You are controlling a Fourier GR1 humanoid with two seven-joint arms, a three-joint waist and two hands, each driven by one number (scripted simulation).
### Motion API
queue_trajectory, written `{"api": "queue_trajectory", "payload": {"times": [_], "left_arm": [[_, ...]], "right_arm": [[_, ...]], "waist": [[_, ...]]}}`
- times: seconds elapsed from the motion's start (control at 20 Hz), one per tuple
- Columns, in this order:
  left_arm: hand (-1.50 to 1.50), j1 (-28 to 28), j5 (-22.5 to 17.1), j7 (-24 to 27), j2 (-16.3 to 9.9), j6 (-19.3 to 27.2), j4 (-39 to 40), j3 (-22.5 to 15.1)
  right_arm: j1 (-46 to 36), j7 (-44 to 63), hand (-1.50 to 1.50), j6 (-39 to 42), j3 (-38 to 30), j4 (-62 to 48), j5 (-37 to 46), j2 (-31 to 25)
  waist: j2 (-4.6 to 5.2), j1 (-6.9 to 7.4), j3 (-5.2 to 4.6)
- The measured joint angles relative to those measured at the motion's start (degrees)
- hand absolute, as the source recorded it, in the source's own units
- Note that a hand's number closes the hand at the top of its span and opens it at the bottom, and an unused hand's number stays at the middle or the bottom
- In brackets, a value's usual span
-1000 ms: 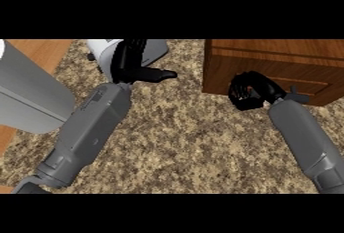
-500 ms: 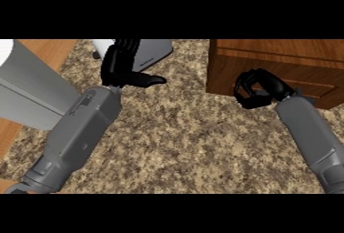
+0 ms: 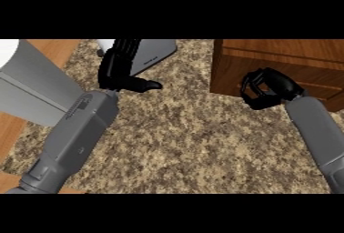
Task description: Pick up the cup, place it into the drawer and close the drawer
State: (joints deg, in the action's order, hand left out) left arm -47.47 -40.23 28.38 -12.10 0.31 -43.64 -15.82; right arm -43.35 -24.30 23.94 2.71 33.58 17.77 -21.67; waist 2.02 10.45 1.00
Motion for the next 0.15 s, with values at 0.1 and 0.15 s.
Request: {"api": "queue_trajectory", "payload": {"times": [0.1, 0.15], "left_arm": [[-1.50, 0.33, -0.11, 0.01, -0.23, -0.42, -0.27, 0.06], [-1.50, 0.50, -0.18, -0.05, -0.34, -0.57, -0.38, 0.09]], "right_arm": [[0.26, 0.25, 1.50, 1.23, -0.22, 0.49, -0.67, -0.38], [0.41, 0.43, 1.50, 1.50, -0.26, 0.73, -0.86, -0.50]], "waist": [[0.12, 0.25, 0.07], [0.14, 0.36, 0.08]]}}
